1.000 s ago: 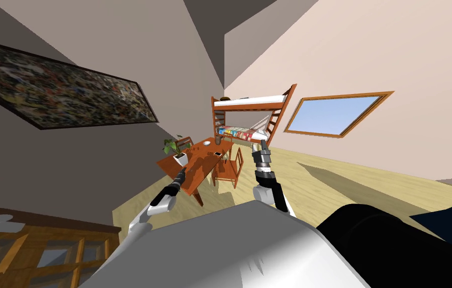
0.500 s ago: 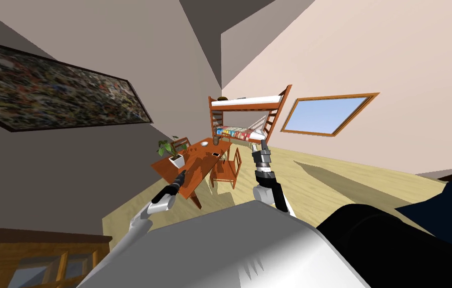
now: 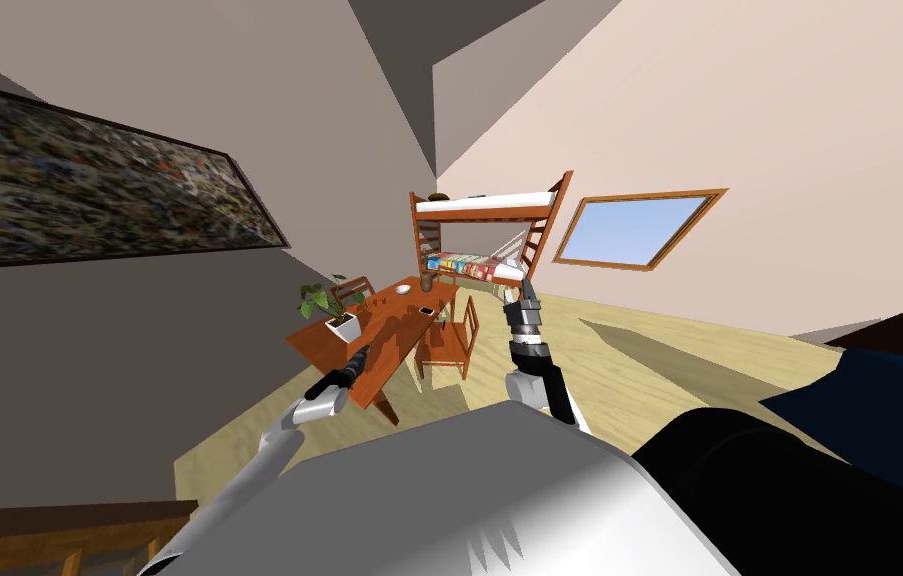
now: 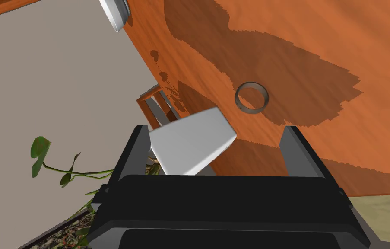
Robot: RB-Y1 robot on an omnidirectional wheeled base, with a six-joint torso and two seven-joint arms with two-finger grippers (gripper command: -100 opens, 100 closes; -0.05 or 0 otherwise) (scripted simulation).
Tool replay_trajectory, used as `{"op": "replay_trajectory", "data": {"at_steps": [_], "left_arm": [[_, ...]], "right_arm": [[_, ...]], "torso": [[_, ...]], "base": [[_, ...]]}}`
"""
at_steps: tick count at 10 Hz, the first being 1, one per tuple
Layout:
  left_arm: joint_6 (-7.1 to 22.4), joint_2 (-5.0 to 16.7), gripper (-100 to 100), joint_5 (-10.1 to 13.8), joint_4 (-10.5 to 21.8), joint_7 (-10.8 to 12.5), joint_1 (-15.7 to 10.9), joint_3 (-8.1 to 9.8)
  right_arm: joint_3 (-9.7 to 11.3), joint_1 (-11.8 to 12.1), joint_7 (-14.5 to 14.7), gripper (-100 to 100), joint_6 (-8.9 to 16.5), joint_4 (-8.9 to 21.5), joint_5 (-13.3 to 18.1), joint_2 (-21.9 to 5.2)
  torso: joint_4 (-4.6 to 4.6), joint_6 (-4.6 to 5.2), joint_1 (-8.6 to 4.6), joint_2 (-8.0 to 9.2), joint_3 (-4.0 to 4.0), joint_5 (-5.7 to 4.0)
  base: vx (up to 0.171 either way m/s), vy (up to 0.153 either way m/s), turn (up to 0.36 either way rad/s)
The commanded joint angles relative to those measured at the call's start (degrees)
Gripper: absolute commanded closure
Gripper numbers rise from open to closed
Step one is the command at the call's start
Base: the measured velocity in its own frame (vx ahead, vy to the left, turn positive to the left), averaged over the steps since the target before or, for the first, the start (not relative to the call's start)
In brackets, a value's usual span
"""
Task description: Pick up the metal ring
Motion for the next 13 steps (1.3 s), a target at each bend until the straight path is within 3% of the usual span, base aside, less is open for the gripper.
{"op": "replay_trajectory", "data": {"at_steps": [1,4,7,10,13], "left_arm": [[1.1,0.3,-100,0.2,2.4,0.1,-0.9,-0.29],[4.8,1.6,-100,1.2,7.8,0.7,-3.9,-1.39],[6.6,2.1,-100,1.6,11.0,1.0,-5.3,-1.9],[11.4,3.4,-100,2.4,17.7,2.2,-9.2,-3.28],[14.4,4.1,-100,2.7,22.4,3.0,-11.4,-4.04]], "right_arm": [[0.0,0.0,0.0,0,0.0,0.0,0.0,0.0],[0.0,0.0,0.0,0,0.0,0.0,0.0,0.0],[0.0,0.0,0.0,0,0.0,0.0,0.0,0.0],[0.0,0.0,0.0,0,0.0,0.0,0.0,0.0],[0.0,0.0,0.0,0,0.0,0.0,0.0,0.0]], "torso": [[0.0,0.0,0.0,0.0,0.0,0.0],[-0.01,-0.03,0.03,0.01,0.0,0.01],[-0.01,-0.01,0.07,-0.02,-0.01,0.01],[-0.02,0.0,0.05,-0.09,-0.06,0.01],[-0.02,-0.03,0.13,-0.05,-0.03,0.03]], "base": [[0.038,-0.005,-0.062],[0.052,-0.002,-0.088],[0.05,0.006,-0.067],[0.077,0.009,-0.136],[0.065,0.029,-0.072]]}}
